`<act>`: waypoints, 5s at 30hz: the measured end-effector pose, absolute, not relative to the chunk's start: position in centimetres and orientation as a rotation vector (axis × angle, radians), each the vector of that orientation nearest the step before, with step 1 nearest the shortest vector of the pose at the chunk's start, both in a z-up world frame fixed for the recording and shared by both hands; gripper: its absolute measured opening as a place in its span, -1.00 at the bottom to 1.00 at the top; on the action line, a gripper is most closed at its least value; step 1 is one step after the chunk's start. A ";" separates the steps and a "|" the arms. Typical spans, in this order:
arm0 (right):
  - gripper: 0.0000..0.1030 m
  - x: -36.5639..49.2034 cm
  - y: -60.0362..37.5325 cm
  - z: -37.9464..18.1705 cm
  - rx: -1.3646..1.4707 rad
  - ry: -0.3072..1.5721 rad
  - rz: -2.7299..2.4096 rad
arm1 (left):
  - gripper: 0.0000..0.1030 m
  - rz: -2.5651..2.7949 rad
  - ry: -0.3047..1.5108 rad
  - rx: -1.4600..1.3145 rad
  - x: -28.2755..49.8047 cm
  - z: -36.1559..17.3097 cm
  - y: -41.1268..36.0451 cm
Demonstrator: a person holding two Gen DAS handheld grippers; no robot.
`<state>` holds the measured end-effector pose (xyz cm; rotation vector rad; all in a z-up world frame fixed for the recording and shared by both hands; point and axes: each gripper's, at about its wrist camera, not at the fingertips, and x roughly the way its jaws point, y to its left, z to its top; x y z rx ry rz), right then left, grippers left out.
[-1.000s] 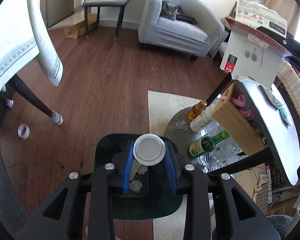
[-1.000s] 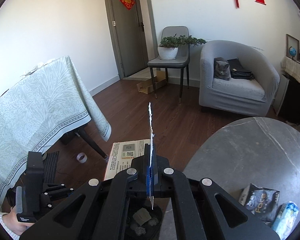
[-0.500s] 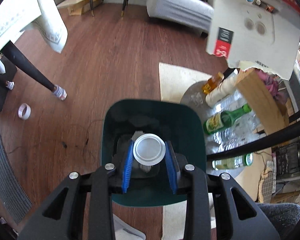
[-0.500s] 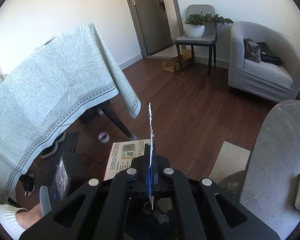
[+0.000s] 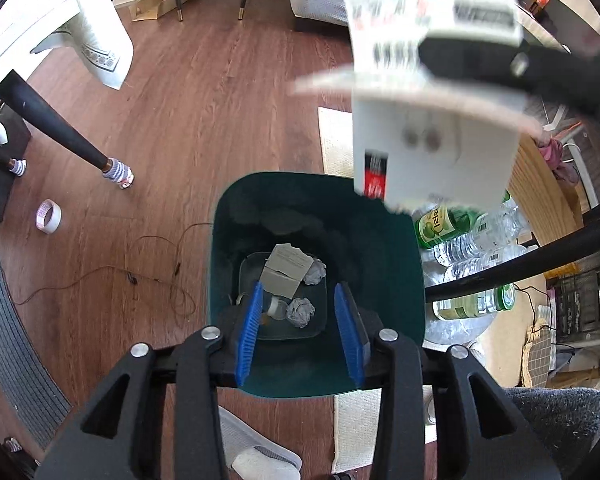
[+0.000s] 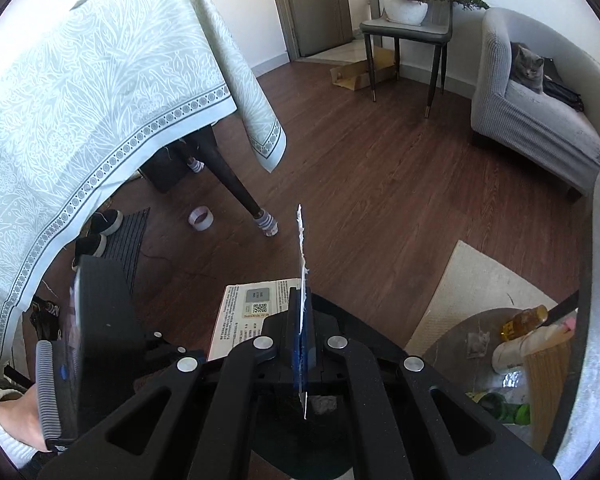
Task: Collect trash
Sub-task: 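Open the left tool to drop the lid into the bin while the right tool holds the strip above it, then lower the torn paper strip into the bin and open the right tool, then move both tools back over the table toward the two soft packs, then grasp the white-and-blue pack with the right tool while the left tool grasps the black Face pack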
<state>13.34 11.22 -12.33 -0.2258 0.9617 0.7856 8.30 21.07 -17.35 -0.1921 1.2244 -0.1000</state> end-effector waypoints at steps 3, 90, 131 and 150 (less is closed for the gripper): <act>-1.00 13.6 11.7 -13.7 -0.240 1.000 0.784 | -0.22 -0.094 1.214 -0.198 8.1 -16.9 21.6; 0.11 7.2 4.8 -7.1 -0.289 0.791 0.886 | -0.31 -0.057 0.555 -0.209 6.7 6.5 14.8; 0.62 12.4 -18.5 -7.2 -0.035 0.804 0.155 | 0.47 -0.194 0.617 -0.174 11.0 4.3 2.6; 0.05 13.4 -22.2 -7.5 0.069 0.864 0.227 | 0.63 -0.242 0.765 -0.066 14.0 -0.6 -4.2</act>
